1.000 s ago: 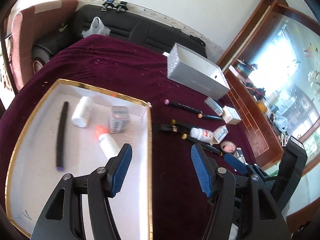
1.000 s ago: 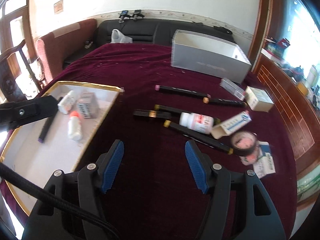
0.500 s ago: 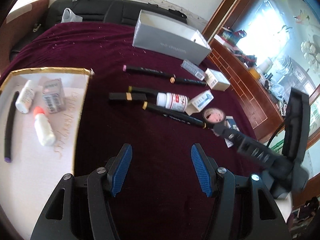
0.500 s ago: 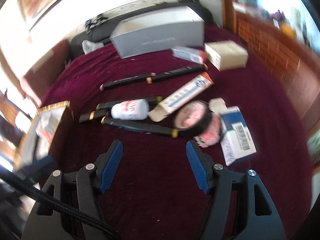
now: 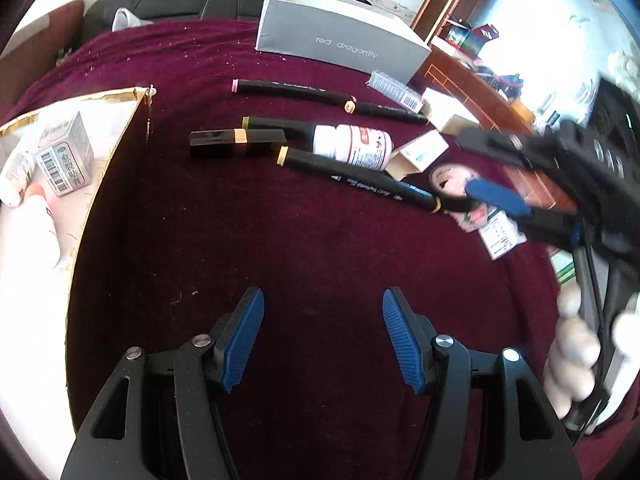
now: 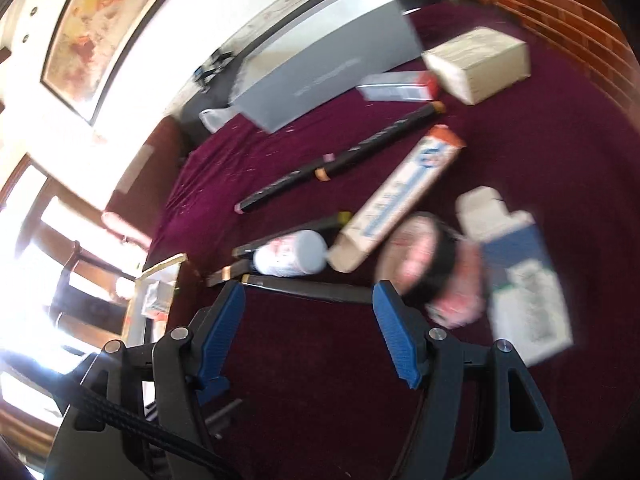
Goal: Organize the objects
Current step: 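Move both tools back over the markers, tape roll and boxes on the table, then grasp the gold-banded black marker with the left tool while the right tool grasps the blue barcode box, then carry the marker and the blue barcode box over the white tray with both tools, then open both tools to drop the marker and blue box into the tray, then move both tools back over the remaining items on the table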
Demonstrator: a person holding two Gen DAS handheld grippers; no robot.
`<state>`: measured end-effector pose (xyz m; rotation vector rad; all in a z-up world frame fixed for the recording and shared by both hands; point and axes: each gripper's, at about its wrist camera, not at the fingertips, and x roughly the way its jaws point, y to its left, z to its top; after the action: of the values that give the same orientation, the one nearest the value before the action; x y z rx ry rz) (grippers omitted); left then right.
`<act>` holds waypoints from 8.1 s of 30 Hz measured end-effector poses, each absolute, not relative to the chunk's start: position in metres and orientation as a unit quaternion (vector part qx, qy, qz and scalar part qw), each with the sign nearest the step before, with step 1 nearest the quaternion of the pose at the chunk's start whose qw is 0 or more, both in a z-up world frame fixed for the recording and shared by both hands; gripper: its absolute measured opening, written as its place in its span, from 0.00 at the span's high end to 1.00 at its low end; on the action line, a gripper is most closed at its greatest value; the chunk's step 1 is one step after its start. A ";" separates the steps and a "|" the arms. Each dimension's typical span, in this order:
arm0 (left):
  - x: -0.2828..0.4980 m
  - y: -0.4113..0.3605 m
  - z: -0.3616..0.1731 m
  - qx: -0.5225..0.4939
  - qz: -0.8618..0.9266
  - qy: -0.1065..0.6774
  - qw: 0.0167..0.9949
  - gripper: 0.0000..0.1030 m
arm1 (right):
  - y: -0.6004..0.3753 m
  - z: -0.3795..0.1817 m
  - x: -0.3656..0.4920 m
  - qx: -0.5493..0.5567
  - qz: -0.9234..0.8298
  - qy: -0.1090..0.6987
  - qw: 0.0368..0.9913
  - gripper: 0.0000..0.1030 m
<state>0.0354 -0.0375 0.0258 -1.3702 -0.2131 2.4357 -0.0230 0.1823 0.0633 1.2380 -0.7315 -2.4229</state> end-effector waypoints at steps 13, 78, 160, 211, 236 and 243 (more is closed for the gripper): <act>0.042 -0.033 0.023 -0.451 0.871 -0.065 0.183 0.36 | 0.122 0.045 -0.065 0.491 -0.850 -0.119 0.149 0.28; 0.031 -0.015 0.017 -0.435 0.889 0.024 0.143 0.89 | 0.266 0.067 -0.004 0.457 -0.872 -0.175 0.027 0.22; 0.059 -0.302 0.039 -0.405 0.911 -0.076 -0.025 0.88 | -0.143 0.065 0.024 0.522 -0.812 0.033 0.259 0.69; 0.048 -0.294 0.041 -0.444 0.893 -0.068 -0.034 0.51 | -0.148 0.068 0.016 0.496 -0.830 0.034 0.254 0.52; 0.041 -0.166 0.098 -0.429 0.900 -0.030 0.071 0.41 | 0.087 0.080 0.020 0.454 -0.871 -0.131 0.133 0.44; -0.008 -0.103 0.092 -0.444 0.889 -0.019 0.110 0.41 | 0.174 0.060 0.012 0.442 -0.865 -0.219 0.093 0.43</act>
<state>-0.0075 -0.1034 0.0918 -1.3041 -0.0561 2.6128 0.0123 0.1736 0.0598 1.3121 -0.6494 -2.5666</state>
